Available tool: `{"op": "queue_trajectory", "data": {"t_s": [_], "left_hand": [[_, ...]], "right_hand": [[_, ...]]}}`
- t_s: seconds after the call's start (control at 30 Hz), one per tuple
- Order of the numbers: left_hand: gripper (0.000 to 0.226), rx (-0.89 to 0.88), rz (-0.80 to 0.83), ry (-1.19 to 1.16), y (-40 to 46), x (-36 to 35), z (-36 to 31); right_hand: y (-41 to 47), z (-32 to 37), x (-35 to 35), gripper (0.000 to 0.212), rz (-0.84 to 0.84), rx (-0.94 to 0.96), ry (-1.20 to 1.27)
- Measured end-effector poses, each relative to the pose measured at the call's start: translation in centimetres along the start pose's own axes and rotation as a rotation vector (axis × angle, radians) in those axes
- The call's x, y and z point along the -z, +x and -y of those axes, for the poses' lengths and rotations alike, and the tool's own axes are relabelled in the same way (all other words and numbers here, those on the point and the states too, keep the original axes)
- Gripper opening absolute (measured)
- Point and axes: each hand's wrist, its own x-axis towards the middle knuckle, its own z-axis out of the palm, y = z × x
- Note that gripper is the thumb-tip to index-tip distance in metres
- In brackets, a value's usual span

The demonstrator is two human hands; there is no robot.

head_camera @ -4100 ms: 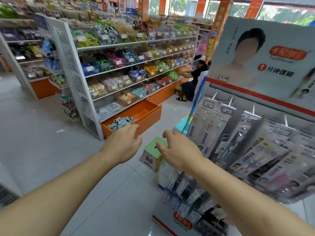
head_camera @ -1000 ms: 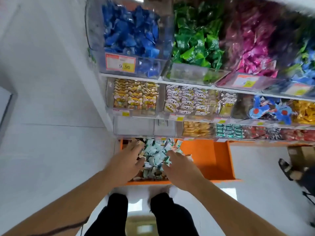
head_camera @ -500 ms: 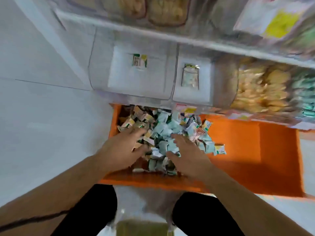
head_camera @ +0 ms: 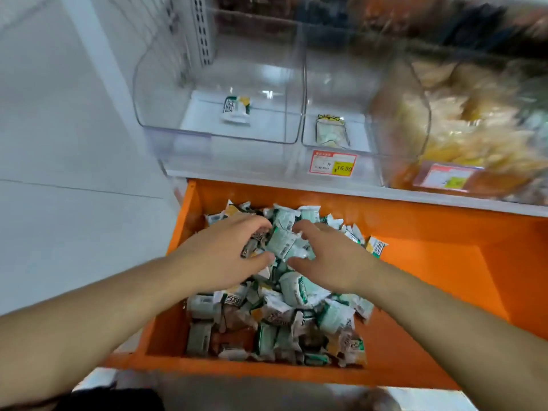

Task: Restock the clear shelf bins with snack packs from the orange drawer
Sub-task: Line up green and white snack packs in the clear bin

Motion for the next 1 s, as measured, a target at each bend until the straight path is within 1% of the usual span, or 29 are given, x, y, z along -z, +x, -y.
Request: {"op": "queue_trajectory", "data": {"t_s": [0.07,0.13,0.27,0.37,0.43,0.53,0.67,0.77,0.83,0.93,1.0], "left_hand": [[0.067,0.006,-0.053,-0.001,-1.6,1.5,-1.8],[0.065,-0.010,-0.110,0.013,-3.5,3.5,-4.5],[0.066,-0.042,-0.133,0.112,-7.8,8.2,-9.1],[0.059,-0.031,-0.143,0.115,-10.1,10.8,-10.4],[0.055,0.004,-0.155,0.136,-10.7,10.9,-10.1],[0.056,0.036,-0.148,0.142,-9.7,8.8,-8.7],[0.058,0.083,-0.065,0.098,-6.9,3.4,-6.4],[0.067,0.114,-0.017,0.074,-3.9,-0.4,-4.5],[0.071,0.131,0.014,0.054,-1.6,-2.4,-3.5],[0.072,0.160,0.048,0.024,1.6,-5.1,-2.0],[0.068,0.181,0.078,0.020,3.2,-6.8,-0.8]], "right_hand": [[-1.7,1.1,1.5,0.072,-0.018,0.010,-0.014],[-3.8,2.4,2.9,0.073,-0.080,0.032,0.014],[-8.8,5.3,5.9,0.070,-0.162,0.057,0.012],[-11.8,6.4,7.3,0.066,-0.207,0.069,0.003],[-12.8,6.7,7.6,0.064,-0.216,0.075,0.000],[-12.9,5.9,6.5,0.067,-0.197,0.045,0.026],[-11.0,3.7,2.7,0.076,-0.092,-0.018,0.064],[-7.7,1.6,0.2,0.083,-0.053,-0.083,0.080],[-5.1,0.0,-1.6,0.083,-0.038,-0.134,0.090],[-2.1,-1.9,-4.3,0.086,-0.007,-0.224,0.106],[-0.6,-3.0,-6.1,0.095,0.014,-0.295,0.085]]}}
